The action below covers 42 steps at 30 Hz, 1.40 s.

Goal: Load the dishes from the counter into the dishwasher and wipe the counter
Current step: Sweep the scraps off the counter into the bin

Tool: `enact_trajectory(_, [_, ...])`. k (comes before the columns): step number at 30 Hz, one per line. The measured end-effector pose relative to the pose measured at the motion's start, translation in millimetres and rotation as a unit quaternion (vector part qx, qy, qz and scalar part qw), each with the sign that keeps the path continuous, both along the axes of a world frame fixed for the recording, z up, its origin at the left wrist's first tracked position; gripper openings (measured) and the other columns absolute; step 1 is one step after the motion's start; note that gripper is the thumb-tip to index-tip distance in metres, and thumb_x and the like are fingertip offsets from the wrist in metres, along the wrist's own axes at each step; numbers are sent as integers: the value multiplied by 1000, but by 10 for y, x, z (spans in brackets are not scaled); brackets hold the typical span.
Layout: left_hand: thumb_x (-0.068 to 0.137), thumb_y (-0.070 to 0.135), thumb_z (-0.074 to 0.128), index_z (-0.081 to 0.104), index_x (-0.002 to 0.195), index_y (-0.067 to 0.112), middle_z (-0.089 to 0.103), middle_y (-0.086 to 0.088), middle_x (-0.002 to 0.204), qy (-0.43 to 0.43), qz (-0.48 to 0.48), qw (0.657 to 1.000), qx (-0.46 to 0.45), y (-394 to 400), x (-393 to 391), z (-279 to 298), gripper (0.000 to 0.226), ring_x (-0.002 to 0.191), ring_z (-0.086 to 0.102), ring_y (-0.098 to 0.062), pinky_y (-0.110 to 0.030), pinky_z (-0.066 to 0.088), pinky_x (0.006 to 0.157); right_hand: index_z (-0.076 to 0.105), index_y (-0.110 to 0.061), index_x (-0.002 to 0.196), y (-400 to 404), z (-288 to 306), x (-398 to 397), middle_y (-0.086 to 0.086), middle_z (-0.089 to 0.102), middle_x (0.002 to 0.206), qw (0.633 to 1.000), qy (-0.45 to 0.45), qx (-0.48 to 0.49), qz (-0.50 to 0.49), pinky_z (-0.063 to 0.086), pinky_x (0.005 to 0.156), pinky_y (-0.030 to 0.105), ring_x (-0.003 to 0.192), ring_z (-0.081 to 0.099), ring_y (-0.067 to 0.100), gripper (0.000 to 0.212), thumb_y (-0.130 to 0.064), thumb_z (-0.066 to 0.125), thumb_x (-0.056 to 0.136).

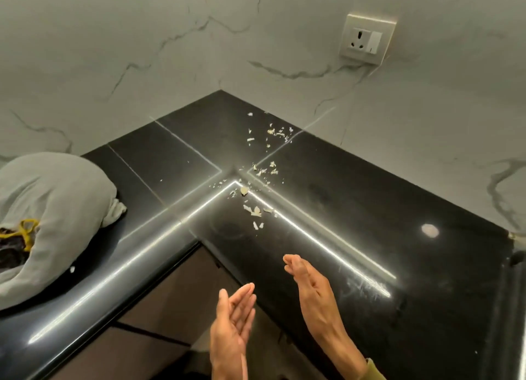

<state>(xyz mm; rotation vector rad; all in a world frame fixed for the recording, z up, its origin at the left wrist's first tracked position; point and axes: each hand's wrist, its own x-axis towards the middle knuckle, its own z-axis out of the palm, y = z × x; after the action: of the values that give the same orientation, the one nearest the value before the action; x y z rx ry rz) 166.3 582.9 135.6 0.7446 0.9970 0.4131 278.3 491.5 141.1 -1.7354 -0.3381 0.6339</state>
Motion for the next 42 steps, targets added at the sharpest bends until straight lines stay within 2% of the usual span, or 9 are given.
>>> enact_trajectory(7, [101, 42, 38, 71, 109, 15, 71, -3, 120, 19, -5, 993, 120, 81, 400, 60, 43, 119, 61, -18, -35, 40, 110, 38, -34, 148, 37, -137, 328, -17, 40, 149, 992, -65, -102, 23, 31, 110, 19, 139, 35, 1, 70, -69, 44, 87])
enact_trajectory(11, [99, 51, 49, 66, 122, 32, 57, 16, 137, 141, -71, 925, 346, 199, 462, -197, 34, 132, 47, -1, -13, 34, 103, -6, -23, 156, 103, -450, 404, -8, -11, 163, 950, -167, -239, 114, -6, 122, 31, 146, -17, 1, 95, -76, 30, 86])
enact_trajectory(13, [85, 72, 41, 58, 134, 32, 40, 20, 151, 179, -118, 883, 418, 305, 472, -380, 66, 145, 27, 2, -20, 26, 114, -19, -19, 152, 161, -648, 437, -3, -26, 160, 914, -213, -310, 154, -18, 119, 34, 143, -31, 7, 103, -83, 14, 79])
enact_trajectory(19, [62, 96, -11, 6, 159, 14, -22, 5, 162, 305, -267, 746, 528, 1050, 703, -1025, 128, 144, -34, -7, -22, -22, 114, 25, -1, 149, 569, -1181, 573, 14, 25, 158, 847, -301, -409, 155, 4, 117, 54, 146, 15, 27, 110, -86, 27, 79])
enact_trajectory(25, [95, 73, 19, 31, 153, 4, 22, -15, 163, 367, -344, 595, 627, 1920, 1178, -1316, 91, 152, 8, -26, -41, -3, 122, 21, 0, 150, 1275, -1258, 937, 15, 29, 158, 845, -330, -409, 101, 16, 114, 64, 146, 24, 30, 110, -84, 31, 79])
enact_trajectory(33, [103, 43, 23, 13, 158, 11, 3, -9, 166, 265, -428, 523, 688, 2740, 2461, -1235, 64, 154, 3, -26, -41, 2, 120, 17, -4, 154, 2305, -1267, 1917, 11, 11, 163, 829, -351, -435, 24, 7, 116, 63, 151, 7, 27, 80, -60, 21, 98])
enact_trajectory(36, [100, 46, -5, -10, 155, 13, -23, -4, 160, 253, -476, 490, 685, 2924, 2860, -1152, 64, 153, -14, -25, -39, -10, 123, 11, -8, 155, 2484, -1281, 2222, 8, 6, 164, 832, -327, -447, 25, 3, 117, 62, 152, 0, 24, 78, -61, 13, 99])
enact_trajectory(38, [89, 57, -18, -21, 152, 15, -34, -2, 156, 234, -504, 503, 663, 2966, 2923, -1089, 76, 148, -28, -19, -40, -9, 125, 7, -10, 156, 2514, -1275, 2323, 7, 3, 164, 831, -318, -455, 28, 2, 118, 61, 151, -4, 22, 80, -65, 7, 97])
enact_trajectory(42, [92, 73, 7, -20, 153, 20, -35, 6, 159, 172, -427, 637, 618, 2997, 2419, -897, 86, 146, -33, -8, -31, -11, 123, -14, -14, 154, 2289, -1155, 2192, 1, -23, 161, 845, -336, -413, 45, -11, 119, 52, 148, -24, 15, 86, -72, 7, 94])
